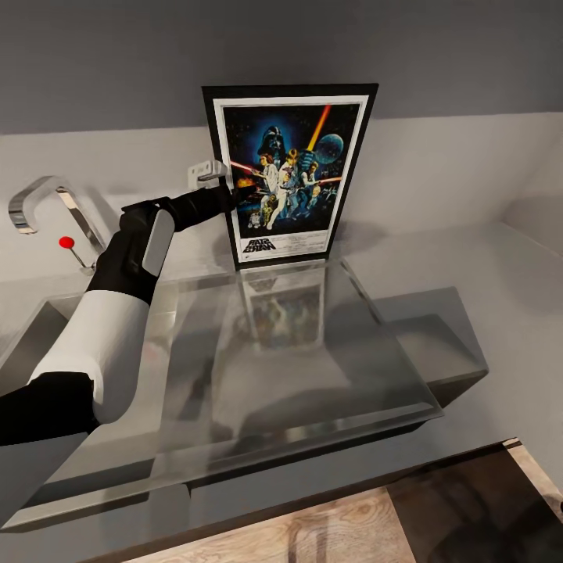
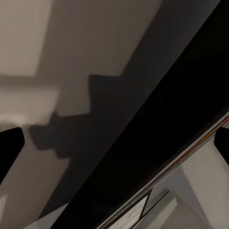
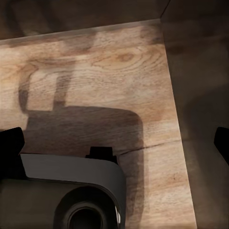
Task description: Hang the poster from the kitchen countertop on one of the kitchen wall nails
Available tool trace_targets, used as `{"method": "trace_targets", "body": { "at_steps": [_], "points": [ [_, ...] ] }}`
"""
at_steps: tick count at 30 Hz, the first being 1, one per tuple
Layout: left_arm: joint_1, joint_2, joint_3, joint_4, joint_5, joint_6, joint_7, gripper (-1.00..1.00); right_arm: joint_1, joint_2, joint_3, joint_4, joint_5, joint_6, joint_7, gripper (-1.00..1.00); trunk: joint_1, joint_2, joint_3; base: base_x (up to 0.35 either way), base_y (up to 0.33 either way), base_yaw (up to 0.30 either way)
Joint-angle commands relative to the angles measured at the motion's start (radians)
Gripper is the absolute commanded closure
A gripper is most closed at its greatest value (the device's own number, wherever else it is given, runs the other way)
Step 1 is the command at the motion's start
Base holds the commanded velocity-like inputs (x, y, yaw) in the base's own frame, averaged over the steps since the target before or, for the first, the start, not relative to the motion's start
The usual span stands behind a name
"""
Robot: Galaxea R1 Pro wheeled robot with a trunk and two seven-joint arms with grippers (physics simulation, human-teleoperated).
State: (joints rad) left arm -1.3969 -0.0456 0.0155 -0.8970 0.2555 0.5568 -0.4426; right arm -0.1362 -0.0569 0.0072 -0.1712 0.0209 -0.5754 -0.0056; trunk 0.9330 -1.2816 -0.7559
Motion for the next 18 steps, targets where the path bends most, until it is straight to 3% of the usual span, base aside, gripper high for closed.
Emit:
{"method": "trace_targets", "body": {
  "at_steps": [1,4,5,18],
  "points": [
    [-0.001,0.0,0.002,0.0,0.007,0.008,0.0,-1.0,0.0,0.0,0.0,0.001,0.002,-0.003,-0.001,-1.0,0.0,0.0,-0.001,0.0,0.0,0.0],
    [-0.001,0.0,0.001,0.0,0.007,0.008,-0.001,-1.0,-0.001,0.0,0.0,0.001,0.002,-0.003,-0.001,-1.0,0.0,0.0,-0.001,0.0,0.0,0.0],
    [-0.001,0.0,0.001,0.0,0.007,0.009,-0.001,1.0,0.0,0.0,0.0,0.001,0.002,-0.003,-0.001,-1.0,0.0,0.0,-0.001,0.0,0.0,0.0],
    [-0.001,0.0,0.001,-0.01,0.009,0.009,-0.004,1.0,0.0,0.0,0.0,0.001,0.002,-0.003,-0.001,-1.0,0.0,0.0,-0.001,0.0,0.0,0.0]
  ]
}}
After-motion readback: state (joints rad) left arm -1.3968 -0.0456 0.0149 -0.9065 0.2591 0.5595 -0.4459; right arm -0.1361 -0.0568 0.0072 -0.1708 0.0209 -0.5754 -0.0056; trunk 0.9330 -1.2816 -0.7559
